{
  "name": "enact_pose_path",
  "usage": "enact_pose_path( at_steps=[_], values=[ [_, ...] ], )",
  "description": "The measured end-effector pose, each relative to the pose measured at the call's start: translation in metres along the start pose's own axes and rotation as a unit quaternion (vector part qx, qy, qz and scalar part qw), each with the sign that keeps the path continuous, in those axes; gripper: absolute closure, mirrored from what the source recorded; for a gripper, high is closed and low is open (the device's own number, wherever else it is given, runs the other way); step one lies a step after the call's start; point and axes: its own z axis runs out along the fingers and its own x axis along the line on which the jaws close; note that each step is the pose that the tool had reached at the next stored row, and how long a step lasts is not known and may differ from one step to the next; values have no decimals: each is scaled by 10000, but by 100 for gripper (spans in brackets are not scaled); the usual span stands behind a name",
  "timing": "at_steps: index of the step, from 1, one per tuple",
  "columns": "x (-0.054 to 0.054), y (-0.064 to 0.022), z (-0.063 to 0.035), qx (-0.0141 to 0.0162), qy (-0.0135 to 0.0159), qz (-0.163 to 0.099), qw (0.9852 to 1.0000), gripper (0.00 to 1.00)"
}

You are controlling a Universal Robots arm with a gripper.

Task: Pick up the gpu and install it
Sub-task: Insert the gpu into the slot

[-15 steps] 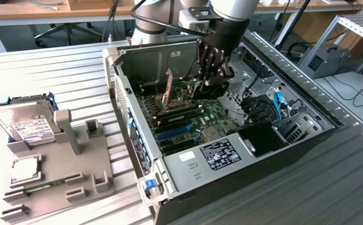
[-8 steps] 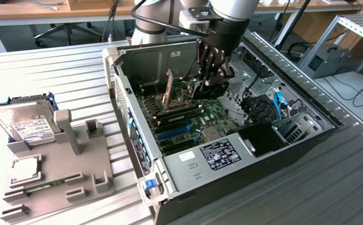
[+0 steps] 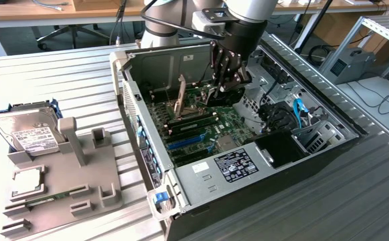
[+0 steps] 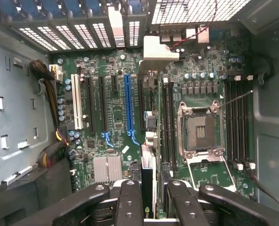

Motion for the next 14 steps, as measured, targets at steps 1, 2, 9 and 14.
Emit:
enact_pose_path(
  at_steps=[1,2,9,14],
  values=[
    [0,0,0,0,0,-9,10000,74],
    [0,0,0,0,1,-19,10000,74],
    [0,0,0,-2,3,-81,10000,74],
    [0,0,1,-3,5,-136,9999,74]
  ],
)
